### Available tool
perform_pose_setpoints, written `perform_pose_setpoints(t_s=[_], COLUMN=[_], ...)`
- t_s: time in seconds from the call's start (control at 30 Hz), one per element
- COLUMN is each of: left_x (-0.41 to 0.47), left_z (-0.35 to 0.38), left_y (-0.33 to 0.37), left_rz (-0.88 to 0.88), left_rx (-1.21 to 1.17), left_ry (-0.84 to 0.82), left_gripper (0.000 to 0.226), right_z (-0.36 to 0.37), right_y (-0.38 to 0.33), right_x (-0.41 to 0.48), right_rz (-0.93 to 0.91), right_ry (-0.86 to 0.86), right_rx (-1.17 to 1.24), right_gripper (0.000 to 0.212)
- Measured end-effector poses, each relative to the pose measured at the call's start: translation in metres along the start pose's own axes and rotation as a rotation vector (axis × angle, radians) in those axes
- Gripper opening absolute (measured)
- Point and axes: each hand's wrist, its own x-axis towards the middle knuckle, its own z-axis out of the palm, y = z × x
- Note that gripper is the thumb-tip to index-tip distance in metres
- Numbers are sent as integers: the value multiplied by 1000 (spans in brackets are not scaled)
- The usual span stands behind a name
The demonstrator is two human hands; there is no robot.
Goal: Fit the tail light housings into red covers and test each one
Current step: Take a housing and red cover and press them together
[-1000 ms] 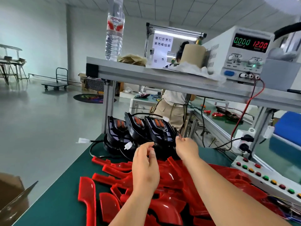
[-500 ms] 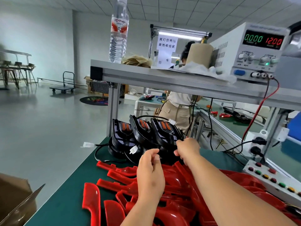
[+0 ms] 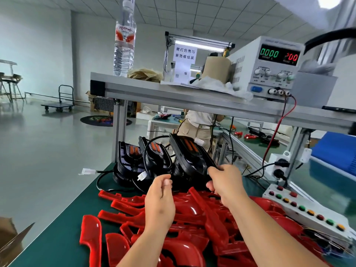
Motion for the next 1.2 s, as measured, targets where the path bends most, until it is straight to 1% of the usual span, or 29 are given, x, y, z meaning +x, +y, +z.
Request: perform_pose_setpoints(t_s=[0.07, 0.1, 0.17, 0.23, 0.3, 0.37, 0.4, 0.5, 0.57, 0.63, 0.7, 0.8, 0.83, 0.87, 0.9, 0.93, 0.97, 1.03, 1.1, 1.2], left_x=[0, 1, 4, 6, 10, 15, 18, 23, 24, 23, 20, 14, 13, 14, 17, 20, 22, 26, 27, 29], left_z=[1, 1, 0, -2, -6, -15, -20, -36, -43, -48, -53, -58, -59, -60, -60, -62, -65, -75, -88, -98], left_y=[-1, -1, 0, 5, 10, 13, 13, 14, 14, 17, 20, 23, 25, 26, 27, 29, 30, 30, 29, 32], left_rz=[-19, -46, -145, -291, -390, -450, -465, -507, -567, -576, -575, -619, -629, -618, -598, -591, -593, -607, -621, -658], left_rx=[-65, -123, -290, -504, -690, -787, -803, -785, -756, -691, -645, -670, -665, -639, -596, -556, -513, -436, -348, -177], left_ry=[-2, -9, -63, -171, -258, -346, -400, -578, -645, -732, -801, -868, -875, -866, -824, -766, -719, -711, -708, -632], left_gripper=[24, 24, 29, 47, 69, 87, 92, 93, 90, 84, 79, 75, 71, 61, 51, 52, 61, 70, 65, 51], right_z=[-13, -19, -31, -41, -51, -61, -66, -82, -90, -97, -101, -106, -106, -106, -106, -106, -106, -110, -116, -126], right_y=[3, 4, 6, 9, 16, 23, 27, 37, 43, 49, 52, 58, 60, 63, 66, 68, 70, 72, 73, 78], right_x=[-16, -25, -40, -54, -66, -77, -81, -91, -95, -97, -100, -105, -106, -108, -108, -109, -108, -106, -105, -99], right_rz=[-39, -68, -142, -220, -300, -375, -407, -450, -459, -464, -447, -421, -408, -399, -391, -387, -383, -367, -337, -275], right_ry=[-22, -36, -61, -82, -94, -120, -147, -247, -301, -360, -411, -483, -509, -537, -567, -593, -615, -650, -689, -758], right_rx=[-10, -19, -40, -67, -132, -215, -244, -254, -251, -265, -270, -285, -300, -321, -338, -347, -346, -345, -358, -348], right_gripper=[15, 14, 9, 18, 24, 29, 32, 37, 45, 52, 50, 46, 44, 42, 41, 39, 38, 38, 40, 38])
